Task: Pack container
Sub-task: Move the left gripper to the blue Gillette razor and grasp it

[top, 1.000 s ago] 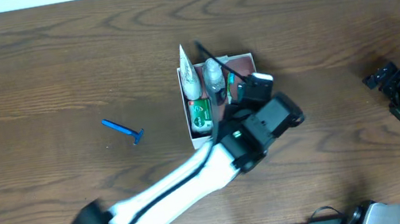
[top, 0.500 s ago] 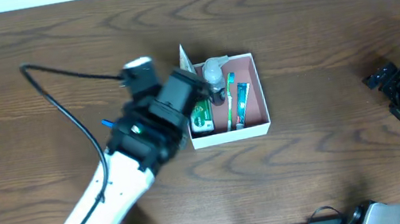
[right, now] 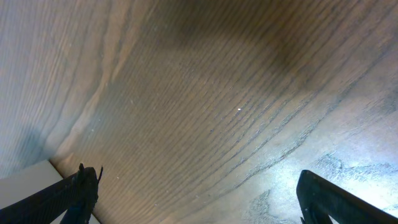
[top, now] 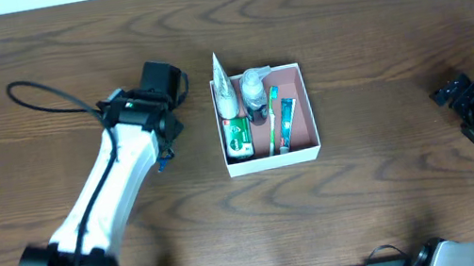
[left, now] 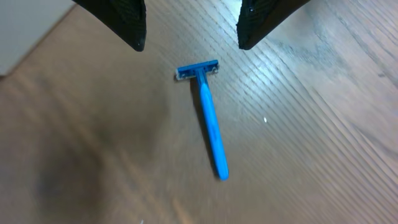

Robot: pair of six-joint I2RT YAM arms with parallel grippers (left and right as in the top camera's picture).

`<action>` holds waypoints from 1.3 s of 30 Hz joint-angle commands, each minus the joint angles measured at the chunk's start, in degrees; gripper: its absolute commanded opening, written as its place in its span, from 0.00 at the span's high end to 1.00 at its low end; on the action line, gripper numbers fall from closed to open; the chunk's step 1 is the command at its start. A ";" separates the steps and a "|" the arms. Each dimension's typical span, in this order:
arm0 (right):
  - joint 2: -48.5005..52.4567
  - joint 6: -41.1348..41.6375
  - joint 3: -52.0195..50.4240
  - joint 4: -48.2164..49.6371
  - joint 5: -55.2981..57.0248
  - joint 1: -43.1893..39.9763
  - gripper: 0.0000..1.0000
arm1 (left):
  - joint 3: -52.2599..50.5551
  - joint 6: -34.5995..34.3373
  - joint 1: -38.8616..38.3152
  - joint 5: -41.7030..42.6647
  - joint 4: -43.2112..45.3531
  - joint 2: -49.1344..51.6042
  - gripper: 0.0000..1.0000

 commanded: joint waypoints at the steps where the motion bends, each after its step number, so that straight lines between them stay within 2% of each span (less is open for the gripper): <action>1: 0.15 -0.72 0.57 -0.04 -0.31 -0.59 0.01 | -0.61 -2.32 0.28 2.95 -0.13 3.82 0.52; 8: 0.15 -0.72 0.57 -0.04 -0.31 -0.59 0.01 | -0.61 -5.11 0.76 3.98 0.07 8.76 0.52; 18: 0.15 -0.70 0.57 -0.04 -0.31 -0.59 0.01 | -2.16 -5.38 4.26 6.82 2.16 8.96 0.52; 25: 0.15 -0.70 0.57 -0.04 -0.31 -0.59 0.01 | -6.97 -2.64 6.25 10.58 8.87 8.96 0.52; 39: 0.15 -0.70 0.57 -0.04 -0.31 -0.59 0.01 | -7.63 -0.39 7.85 10.56 10.91 9.42 0.52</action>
